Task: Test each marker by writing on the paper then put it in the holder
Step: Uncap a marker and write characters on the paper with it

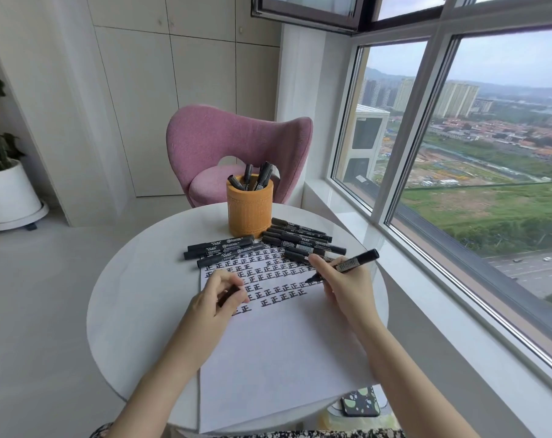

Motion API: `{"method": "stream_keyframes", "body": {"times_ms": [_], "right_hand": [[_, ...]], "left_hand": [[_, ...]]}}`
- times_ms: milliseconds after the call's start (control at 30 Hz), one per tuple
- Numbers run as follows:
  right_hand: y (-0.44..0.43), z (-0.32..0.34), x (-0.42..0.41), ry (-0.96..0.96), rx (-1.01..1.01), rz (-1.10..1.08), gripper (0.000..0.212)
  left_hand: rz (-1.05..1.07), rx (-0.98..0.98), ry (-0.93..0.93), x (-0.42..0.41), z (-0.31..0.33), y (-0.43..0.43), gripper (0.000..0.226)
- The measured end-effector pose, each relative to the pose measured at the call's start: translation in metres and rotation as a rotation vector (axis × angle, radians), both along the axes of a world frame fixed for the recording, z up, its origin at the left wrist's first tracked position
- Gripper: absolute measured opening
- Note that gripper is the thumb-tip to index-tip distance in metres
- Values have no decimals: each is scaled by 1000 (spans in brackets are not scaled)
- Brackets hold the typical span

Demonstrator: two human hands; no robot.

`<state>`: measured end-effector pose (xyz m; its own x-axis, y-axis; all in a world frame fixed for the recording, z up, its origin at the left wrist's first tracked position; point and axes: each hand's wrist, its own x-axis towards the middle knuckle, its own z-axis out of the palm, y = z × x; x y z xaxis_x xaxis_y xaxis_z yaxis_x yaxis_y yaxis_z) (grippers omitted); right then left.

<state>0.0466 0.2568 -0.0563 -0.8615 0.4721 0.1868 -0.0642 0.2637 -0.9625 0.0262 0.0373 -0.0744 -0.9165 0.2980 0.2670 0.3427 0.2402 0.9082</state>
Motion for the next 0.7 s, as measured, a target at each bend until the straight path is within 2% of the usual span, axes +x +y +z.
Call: {"method": "stream_keyframes", "body": {"times_ms": [133, 367, 700], "right_hand": [[0, -6, -7, 10, 29, -55, 46], [1, -9, -6, -36, 82, -128, 25], [1, -12, -8, -53, 90, -115, 23]], "left_hand": [[13, -7, 2, 0, -1, 0, 9], [26, 63, -33, 1, 0, 1, 7], [19, 49, -33, 0, -1, 2, 5]]}}
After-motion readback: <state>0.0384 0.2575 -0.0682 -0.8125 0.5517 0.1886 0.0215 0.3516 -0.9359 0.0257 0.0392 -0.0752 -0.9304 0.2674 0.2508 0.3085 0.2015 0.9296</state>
